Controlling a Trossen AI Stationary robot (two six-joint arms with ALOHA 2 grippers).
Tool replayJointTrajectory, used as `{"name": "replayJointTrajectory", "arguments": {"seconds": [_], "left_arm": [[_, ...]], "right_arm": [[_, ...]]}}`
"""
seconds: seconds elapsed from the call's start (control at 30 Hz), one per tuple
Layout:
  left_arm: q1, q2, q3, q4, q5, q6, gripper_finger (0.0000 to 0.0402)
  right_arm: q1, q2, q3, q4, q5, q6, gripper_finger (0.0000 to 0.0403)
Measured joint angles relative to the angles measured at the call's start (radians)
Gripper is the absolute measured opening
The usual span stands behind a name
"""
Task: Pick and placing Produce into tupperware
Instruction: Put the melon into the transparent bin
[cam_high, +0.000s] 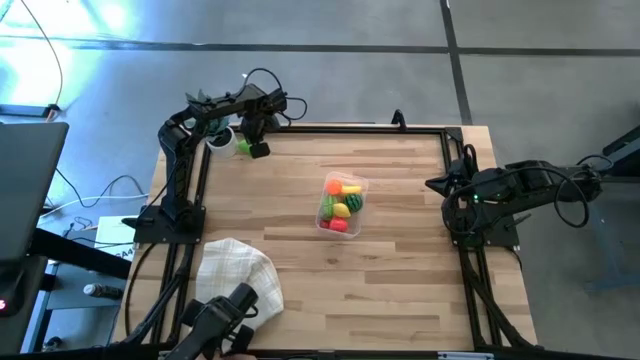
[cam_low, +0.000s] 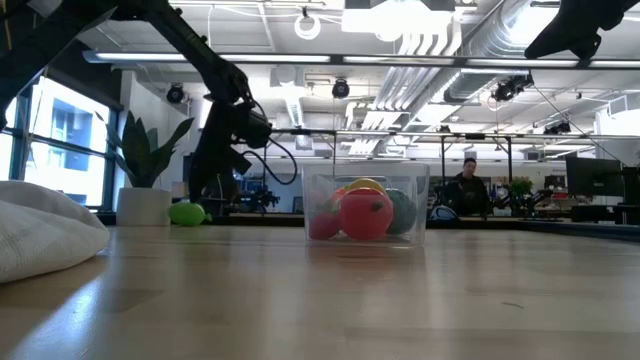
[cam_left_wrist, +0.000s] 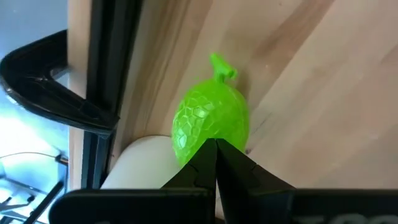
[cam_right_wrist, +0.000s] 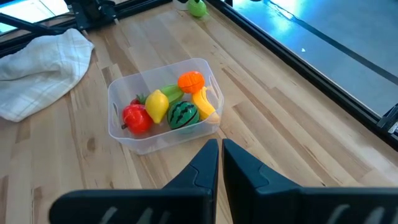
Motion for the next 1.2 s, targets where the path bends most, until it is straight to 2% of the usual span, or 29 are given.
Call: {"name": "replayJointTrajectory", "arguments": {"seconds": [0.87, 1.0, 1.2], "left_arm": [[0.0, 0.0, 0.002, 0.013, 0.019, -0.004, 0.0003], [0.0, 0.0, 0.01, 0.008, 0.019, -0.012, 0.0031], [0.0, 0.0, 0.01, -0.014, -0.008, -0.032, 0.0104]], "right_arm": [[0.0, 0.0, 0.0, 0.0, 0.0, 0.0, 0.0011], [0.0, 0.0, 0.0, 0.0, 0.0, 0.0, 0.0011], [0.0, 0.0, 0.0, 0.0, 0.0, 0.002, 0.0011]]}}
